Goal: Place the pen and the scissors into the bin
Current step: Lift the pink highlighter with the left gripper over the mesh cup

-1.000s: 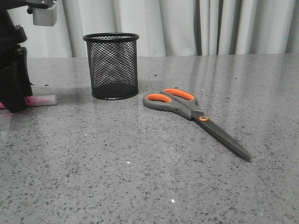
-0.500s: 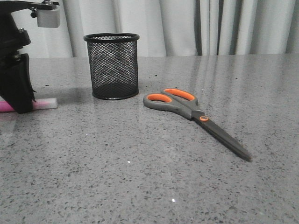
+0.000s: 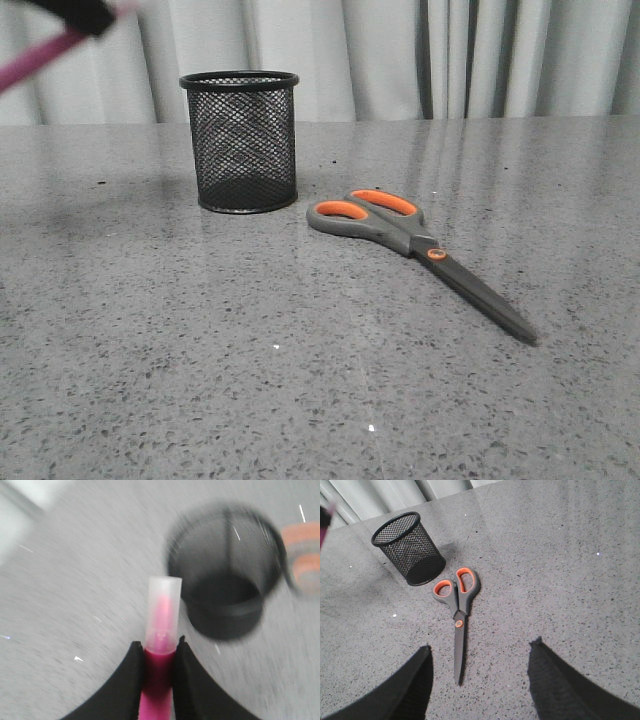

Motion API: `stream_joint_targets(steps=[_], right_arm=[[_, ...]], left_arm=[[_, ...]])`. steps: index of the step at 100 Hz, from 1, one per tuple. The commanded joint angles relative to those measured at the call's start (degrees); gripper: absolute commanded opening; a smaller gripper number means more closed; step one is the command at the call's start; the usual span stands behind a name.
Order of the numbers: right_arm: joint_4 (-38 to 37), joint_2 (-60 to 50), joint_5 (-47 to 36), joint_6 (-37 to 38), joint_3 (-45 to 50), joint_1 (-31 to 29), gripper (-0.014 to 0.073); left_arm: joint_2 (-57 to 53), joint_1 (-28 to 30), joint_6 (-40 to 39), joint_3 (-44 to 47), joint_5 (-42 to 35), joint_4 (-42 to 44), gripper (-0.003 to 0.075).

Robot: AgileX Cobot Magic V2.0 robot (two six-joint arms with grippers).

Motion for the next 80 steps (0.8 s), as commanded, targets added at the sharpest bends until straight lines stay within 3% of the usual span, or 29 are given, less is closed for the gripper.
stream_joint_targets(steps=[1, 7, 19, 34, 50, 80], right_arm=[[1.35, 1.01, -3.23, -0.48, -2.13, 0.04, 0.0380], [1.35, 1.01, -3.23, -0.48, -2.13, 0.04, 0.0379], [1.35, 1.01, -3.23, -0.48, -2.13, 0.04, 0.0380], [1.35, 1.01, -3.23, -0.48, -2.13, 0.04, 0.0380], [1.83, 1.01, -3.15, -0.48, -2.13, 0.04, 0.0379], [5.95, 1.01, -2.00, -0.48, -2.13, 0.04, 0.0379]], left_arm=[[-5.18, 1.06, 2.31, 0.41, -6.49, -13.41, -0.0019], [-6.93, 1.06, 9.13, 2.22, -7.26, -23.70, -0.0019], [-8.56, -0.40, 30.11, 6.62, -3.62, -51.84, -0.0019], [-7.45, -5.49, 45.68, 10.10, -1.95, -70.56, -0.0019], [-3.35, -9.19, 47.65, 9.03, -1.16, -71.41, -0.0019], [6.93, -9.53, 51.57, 6.70, 0.14, -71.41, -0.0019]])
